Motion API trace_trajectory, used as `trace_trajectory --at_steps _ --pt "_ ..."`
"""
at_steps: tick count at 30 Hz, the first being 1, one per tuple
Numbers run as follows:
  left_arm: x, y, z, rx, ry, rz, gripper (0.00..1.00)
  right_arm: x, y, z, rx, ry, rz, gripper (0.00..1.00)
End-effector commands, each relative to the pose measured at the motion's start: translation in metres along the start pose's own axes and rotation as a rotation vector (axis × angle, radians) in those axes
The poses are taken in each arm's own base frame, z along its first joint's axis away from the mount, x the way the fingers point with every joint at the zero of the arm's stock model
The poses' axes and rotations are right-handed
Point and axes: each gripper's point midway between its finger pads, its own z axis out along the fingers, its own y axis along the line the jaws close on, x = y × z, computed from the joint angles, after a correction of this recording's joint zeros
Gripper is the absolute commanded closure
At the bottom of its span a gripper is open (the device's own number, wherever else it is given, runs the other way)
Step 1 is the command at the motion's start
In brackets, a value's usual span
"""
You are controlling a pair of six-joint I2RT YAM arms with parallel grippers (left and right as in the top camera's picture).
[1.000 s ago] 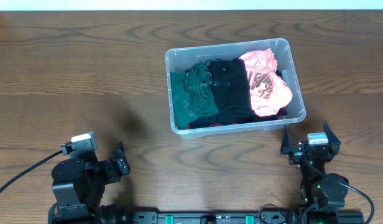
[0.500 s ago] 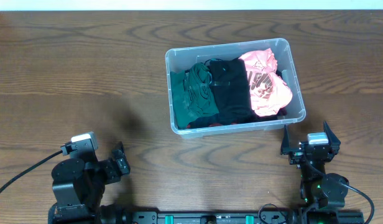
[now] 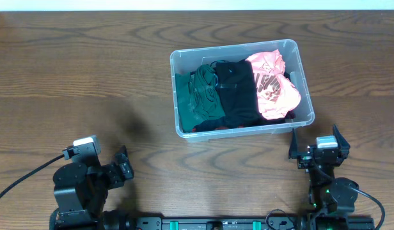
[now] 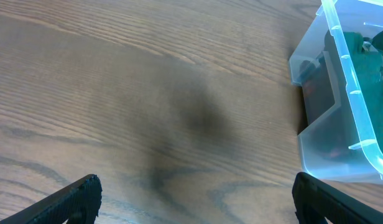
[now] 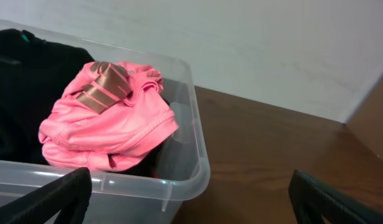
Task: Pack container
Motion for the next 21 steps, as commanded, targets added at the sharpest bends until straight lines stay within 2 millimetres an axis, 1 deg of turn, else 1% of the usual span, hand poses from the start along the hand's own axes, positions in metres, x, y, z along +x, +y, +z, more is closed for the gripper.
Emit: trace_trajectory --at_steps 1,21 --pt "0.0010 -0.0006 0.0003 0.005 0.001 -0.006 0.02 0.0037 0.0054 0.0009 -0.025 0.012 -0.014 0.01" --pt "0.0016 -0.0036 0.0002 0.018 0.003 0.004 0.02 0.0038 0.0054 0.0009 -0.025 0.013 -0.014 0.01"
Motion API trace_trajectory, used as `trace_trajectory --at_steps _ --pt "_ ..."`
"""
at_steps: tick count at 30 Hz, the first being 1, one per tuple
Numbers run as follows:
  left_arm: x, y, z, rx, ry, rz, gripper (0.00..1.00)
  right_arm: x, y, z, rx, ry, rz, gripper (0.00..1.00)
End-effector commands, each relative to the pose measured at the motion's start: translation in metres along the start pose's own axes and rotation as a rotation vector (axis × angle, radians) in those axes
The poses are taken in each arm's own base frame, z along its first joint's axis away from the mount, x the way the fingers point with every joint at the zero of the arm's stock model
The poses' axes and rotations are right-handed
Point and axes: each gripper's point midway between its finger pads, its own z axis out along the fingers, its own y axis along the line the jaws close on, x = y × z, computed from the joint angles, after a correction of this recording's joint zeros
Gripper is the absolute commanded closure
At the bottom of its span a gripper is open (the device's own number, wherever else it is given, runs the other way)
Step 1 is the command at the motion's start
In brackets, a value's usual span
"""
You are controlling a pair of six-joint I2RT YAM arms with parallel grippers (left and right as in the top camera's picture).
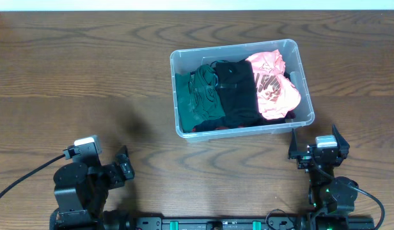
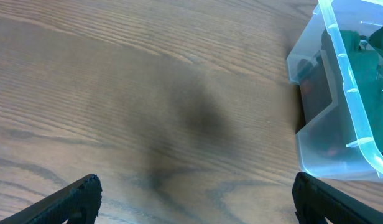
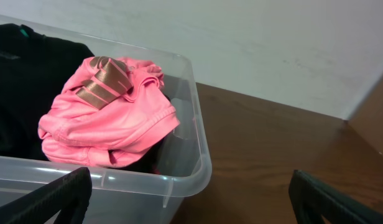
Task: Pack container
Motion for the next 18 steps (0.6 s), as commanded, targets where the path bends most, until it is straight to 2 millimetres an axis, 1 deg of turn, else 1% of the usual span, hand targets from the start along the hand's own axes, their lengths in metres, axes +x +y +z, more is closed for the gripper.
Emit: trace_trajectory --at_steps 1,5,8,12,15,18 --pt "0.001 -0.002 0.000 0.011 -0.001 -0.002 0.02 0.002 0.005 0.000 -0.023 0.003 -0.014 0.01" --pt "0.004 -0.001 -0.002 0.012 -0.016 0.000 0.02 0.002 0.005 0.000 -0.023 0.003 -0.014 0.01" --pt "0.007 0.011 0.002 -0.048 -0.068 0.009 0.02 0.002 0.005 0.000 -0.023 0.003 -0.014 0.01" --pt "0.016 0.013 0.027 -0.031 -0.143 0.006 0.02 0.002 0.005 0.000 -0.023 0.003 -0.014 0.01" --pt "0.025 0.014 0.048 -0.018 -0.194 -0.027 0.02 0.002 0.005 0.000 -0.023 0.003 -0.014 0.01" --pt "0.026 0.015 0.060 -0.005 -0.255 -0.035 0.02 0.002 0.005 0.000 -0.023 0.003 -0.014 0.01"
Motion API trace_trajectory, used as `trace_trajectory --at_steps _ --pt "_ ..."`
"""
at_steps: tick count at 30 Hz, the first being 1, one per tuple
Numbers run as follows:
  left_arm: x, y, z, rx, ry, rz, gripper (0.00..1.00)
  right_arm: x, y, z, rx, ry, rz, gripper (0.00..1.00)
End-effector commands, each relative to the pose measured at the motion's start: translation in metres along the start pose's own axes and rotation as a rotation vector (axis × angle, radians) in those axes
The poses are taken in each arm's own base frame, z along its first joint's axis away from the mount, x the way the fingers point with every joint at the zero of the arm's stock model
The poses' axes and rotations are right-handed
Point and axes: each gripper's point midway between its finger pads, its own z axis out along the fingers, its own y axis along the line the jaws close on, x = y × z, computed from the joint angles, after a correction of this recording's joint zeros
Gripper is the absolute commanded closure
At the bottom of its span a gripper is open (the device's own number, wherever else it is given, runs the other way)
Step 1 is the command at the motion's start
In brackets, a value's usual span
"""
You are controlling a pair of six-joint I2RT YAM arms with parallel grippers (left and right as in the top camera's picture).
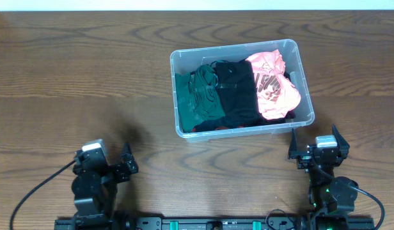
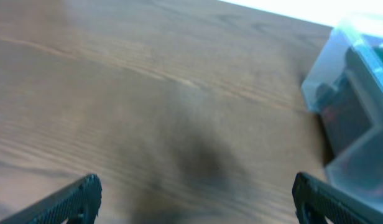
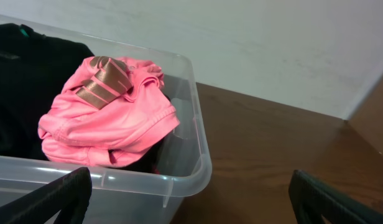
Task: Pack container
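A clear plastic container (image 1: 302, 70) stands right of the table's middle, its near right corner (image 3: 198, 174) close in the right wrist view and its left end (image 2: 341, 106) in the left wrist view. Inside lie a green garment (image 1: 198, 96), a black garment (image 1: 236, 92) and a pink garment (image 1: 272, 86), the pink one (image 3: 104, 121) showing in the right wrist view too. My left gripper (image 1: 114, 167) sits open at the front left, over bare wood. My right gripper (image 1: 317, 148) sits open at the front right, just before the container.
The wooden table (image 1: 75, 70) stretches round the container. A pale wall (image 3: 272, 43) runs behind the table's far edge. Cables lead from both arm bases at the front edge.
My left arm has swung and drawn back toward the front edge, so its view is blurred and now looks farther up the table. The right arm and the container are unchanged.
Both grippers stood open near the front edge, with the three garments in the container. A moment later nothing had shifted but a slight drift of both wrist views. Now the left arm has turned and settled lower at the front.
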Motion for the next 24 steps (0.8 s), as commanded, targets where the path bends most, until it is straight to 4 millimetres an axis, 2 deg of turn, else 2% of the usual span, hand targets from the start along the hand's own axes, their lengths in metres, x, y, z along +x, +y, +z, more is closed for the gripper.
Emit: trace_trajectory --at_steps 1,5,7,14,19,24 --pt "0.002 0.002 0.008 -0.001 -0.068 -0.023 0.02 0.001 0.005 0.000 -0.023 0.002 -0.014 0.01" --pt "0.007 0.002 0.024 0.014 -0.124 -0.025 0.02 0.001 0.005 0.000 -0.023 0.002 -0.014 0.01" --pt "-0.002 -0.002 0.023 0.032 -0.165 -0.022 0.02 0.001 0.005 0.000 -0.023 0.002 -0.014 0.01" --pt "-0.006 -0.017 0.026 0.080 -0.209 0.013 0.02 0.001 0.005 0.000 -0.023 0.002 -0.014 0.01" --pt "-0.015 -0.021 0.030 0.105 -0.293 0.002 0.02 0.001 0.005 0.000 -0.023 0.002 -0.014 0.01" --pt "-0.014 -0.021 0.030 0.104 -0.291 0.002 0.02 0.001 0.005 0.000 -0.023 0.002 -0.014 0.01"
